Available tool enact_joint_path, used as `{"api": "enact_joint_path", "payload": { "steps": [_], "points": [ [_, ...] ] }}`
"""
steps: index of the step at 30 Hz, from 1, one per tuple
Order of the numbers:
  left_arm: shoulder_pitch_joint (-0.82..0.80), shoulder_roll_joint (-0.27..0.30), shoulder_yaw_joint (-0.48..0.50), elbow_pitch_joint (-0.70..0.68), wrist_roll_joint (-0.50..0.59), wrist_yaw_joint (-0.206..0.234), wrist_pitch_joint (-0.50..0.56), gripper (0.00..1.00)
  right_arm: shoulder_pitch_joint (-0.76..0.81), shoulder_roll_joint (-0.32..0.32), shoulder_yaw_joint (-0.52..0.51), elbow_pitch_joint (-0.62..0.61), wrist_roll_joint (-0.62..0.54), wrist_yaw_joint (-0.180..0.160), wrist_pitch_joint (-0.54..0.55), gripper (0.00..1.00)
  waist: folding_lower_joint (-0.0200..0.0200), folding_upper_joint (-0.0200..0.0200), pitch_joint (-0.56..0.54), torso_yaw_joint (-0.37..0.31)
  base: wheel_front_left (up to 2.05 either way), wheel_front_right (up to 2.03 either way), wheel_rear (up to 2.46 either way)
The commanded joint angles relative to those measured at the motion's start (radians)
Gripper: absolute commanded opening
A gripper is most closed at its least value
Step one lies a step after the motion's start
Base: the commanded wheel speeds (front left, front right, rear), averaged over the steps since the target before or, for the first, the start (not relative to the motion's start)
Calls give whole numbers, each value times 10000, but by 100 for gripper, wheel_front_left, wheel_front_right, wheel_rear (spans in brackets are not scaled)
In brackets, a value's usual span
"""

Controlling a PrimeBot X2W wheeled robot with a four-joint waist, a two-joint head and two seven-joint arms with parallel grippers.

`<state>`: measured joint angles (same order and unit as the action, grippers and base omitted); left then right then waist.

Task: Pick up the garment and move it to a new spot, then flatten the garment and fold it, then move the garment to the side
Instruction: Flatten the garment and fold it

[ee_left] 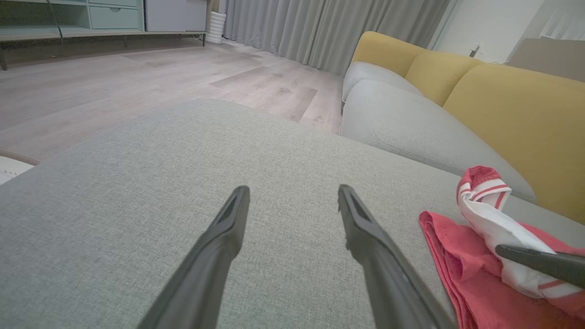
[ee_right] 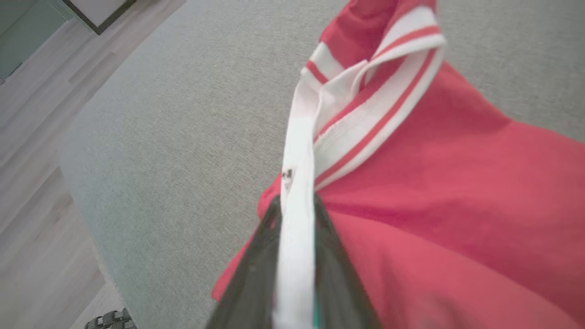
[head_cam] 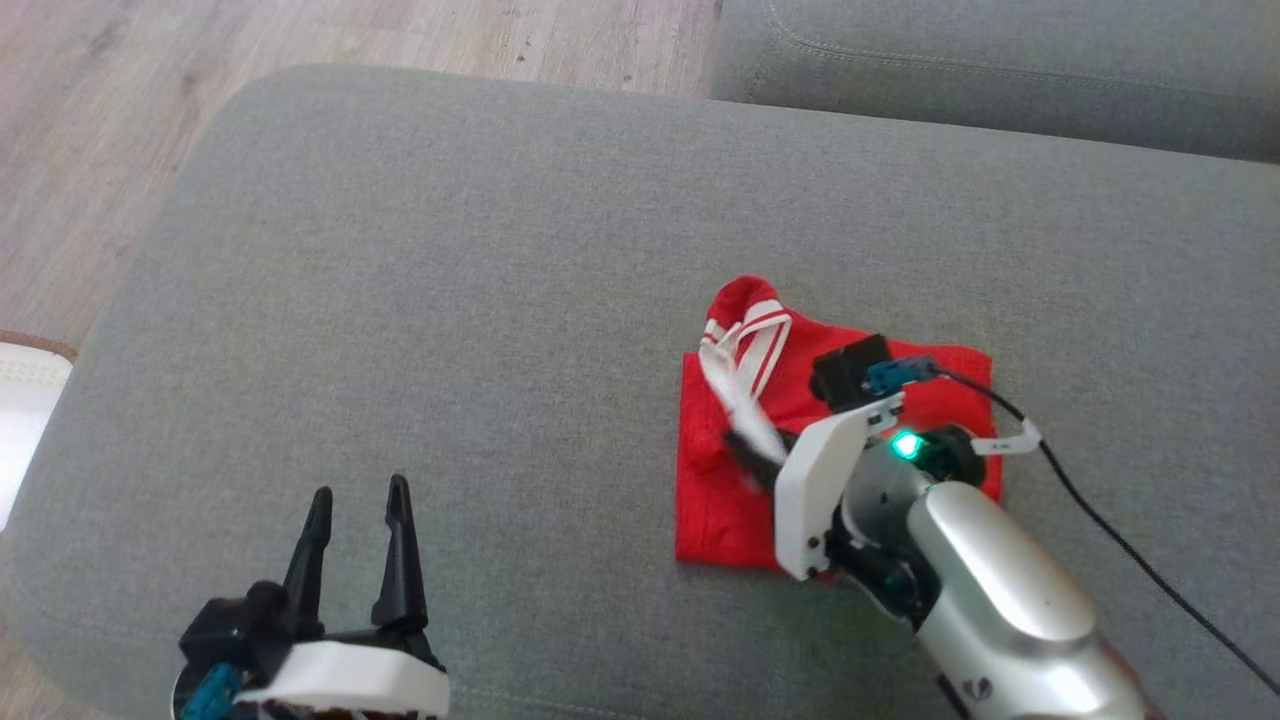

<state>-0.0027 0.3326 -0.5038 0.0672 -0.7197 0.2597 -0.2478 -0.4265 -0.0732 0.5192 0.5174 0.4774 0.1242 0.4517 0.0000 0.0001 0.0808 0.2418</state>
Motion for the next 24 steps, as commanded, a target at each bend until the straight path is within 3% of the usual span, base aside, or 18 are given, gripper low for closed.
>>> {"api": "enact_joint_path", "payload": {
  "steps": [1, 10, 13, 24],
  "points": [
    [-486, 54, 382, -196, 154, -56, -100, 100, -462, 225, 299, -336, 161, 65, -235, 100, 0, -1, -4, -27, 0, 0, 0],
    [-411, 32, 452, -193, 212, -38, -114, 100, -315, 228, 504, -1082, 594, 65, -1146, 100, 0, -1, -97, -370, 0, 0, 0],
    [-373, 37, 458, -218, 229, -37, -116, 100, -179, 224, 36, -1495, 353, 65, -1635, 100, 0, -1, -131, -524, 0, 0, 0],
    [-772, -6, 225, -111, 398, -98, 20, 100, 950, -53, -2639, -2584, -2207, 65, -3557, 100, 0, -1, -474, -1146, 0, 0, 0]
  ]
}}
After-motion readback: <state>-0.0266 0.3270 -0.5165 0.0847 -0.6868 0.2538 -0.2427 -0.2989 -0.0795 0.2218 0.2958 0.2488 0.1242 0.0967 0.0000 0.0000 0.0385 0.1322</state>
